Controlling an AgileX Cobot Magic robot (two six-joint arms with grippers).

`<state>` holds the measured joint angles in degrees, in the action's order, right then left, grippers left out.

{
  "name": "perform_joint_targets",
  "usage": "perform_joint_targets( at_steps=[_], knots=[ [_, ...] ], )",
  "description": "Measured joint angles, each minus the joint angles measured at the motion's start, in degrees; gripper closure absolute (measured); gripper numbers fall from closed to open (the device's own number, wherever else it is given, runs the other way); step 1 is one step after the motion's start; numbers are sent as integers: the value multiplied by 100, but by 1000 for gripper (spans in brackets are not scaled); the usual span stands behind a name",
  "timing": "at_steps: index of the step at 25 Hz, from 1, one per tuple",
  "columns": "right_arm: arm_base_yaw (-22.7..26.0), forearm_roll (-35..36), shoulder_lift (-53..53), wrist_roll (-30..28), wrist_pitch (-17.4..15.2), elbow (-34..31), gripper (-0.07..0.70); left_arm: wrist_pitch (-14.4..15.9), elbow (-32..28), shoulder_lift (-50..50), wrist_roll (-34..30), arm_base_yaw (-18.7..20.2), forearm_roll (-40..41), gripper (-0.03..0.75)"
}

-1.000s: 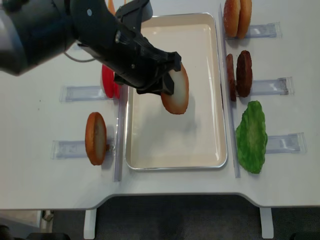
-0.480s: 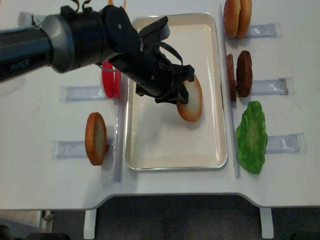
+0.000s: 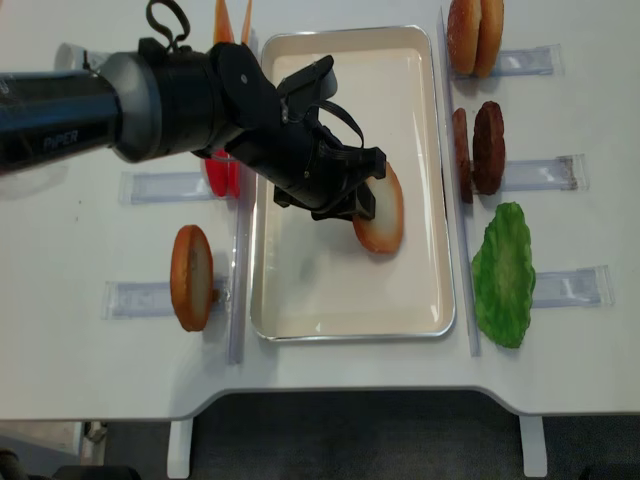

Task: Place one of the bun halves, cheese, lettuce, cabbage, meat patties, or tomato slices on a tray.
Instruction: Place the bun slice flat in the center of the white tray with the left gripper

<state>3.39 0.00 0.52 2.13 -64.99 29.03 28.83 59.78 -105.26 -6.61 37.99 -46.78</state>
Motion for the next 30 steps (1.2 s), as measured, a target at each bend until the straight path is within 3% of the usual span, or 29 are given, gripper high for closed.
perform_joint_targets(
  at_steps=[9, 18, 21, 25, 30],
  knots=[
    [0, 0, 0, 0, 0, 0, 160, 94, 0, -18, -1, -54, -11, 592],
    [0, 0, 0, 0, 0, 0, 160, 275, 0, -18, 410, -152, 404, 575],
    [0, 0, 0, 0, 0, 0, 160, 350, 0, -18, 431, -152, 490, 454],
    [0, 0, 0, 0, 0, 0, 160, 460, 0, -18, 565, -152, 648, 216],
    [0, 0, 0, 0, 0, 0, 160, 689, 0, 99, 941, -215, 1079, 143]
  ],
)
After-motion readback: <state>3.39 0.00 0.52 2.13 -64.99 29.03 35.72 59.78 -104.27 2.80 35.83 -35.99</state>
